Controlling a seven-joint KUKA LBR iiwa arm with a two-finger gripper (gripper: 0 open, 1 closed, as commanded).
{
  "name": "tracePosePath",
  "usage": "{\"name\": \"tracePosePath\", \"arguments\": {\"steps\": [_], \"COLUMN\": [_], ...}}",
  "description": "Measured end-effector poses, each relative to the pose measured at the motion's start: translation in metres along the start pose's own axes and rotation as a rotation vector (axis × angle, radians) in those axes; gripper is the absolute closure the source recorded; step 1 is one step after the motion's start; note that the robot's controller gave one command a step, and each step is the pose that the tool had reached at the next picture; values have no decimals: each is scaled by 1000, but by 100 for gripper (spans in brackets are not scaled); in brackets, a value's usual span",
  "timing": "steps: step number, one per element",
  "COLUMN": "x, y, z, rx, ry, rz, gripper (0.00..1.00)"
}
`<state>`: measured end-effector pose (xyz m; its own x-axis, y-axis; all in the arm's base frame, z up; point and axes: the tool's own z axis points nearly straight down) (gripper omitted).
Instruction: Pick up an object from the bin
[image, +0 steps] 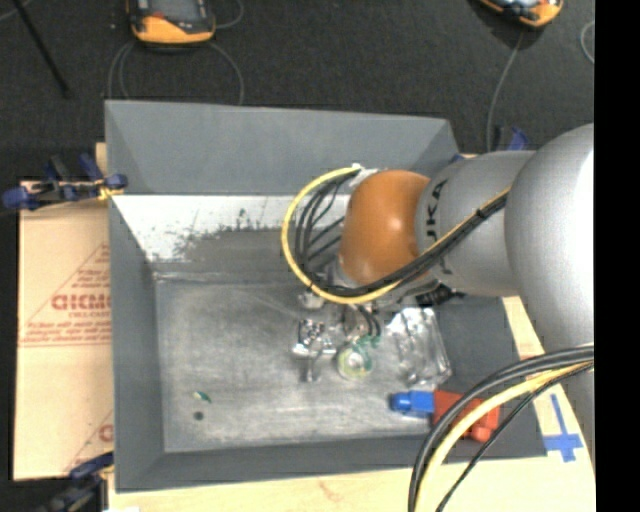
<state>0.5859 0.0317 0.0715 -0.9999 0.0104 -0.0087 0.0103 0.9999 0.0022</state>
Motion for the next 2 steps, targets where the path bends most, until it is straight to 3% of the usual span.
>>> {"name": "tracePosePath", "arguments": {"steps": [1,2], "x": [-3,15], "y": [1,31], "z": [-6,-168], "rx": [-2,2], "ry": [-11,-3], "rz": [3,-56], "gripper": [100,100]}}
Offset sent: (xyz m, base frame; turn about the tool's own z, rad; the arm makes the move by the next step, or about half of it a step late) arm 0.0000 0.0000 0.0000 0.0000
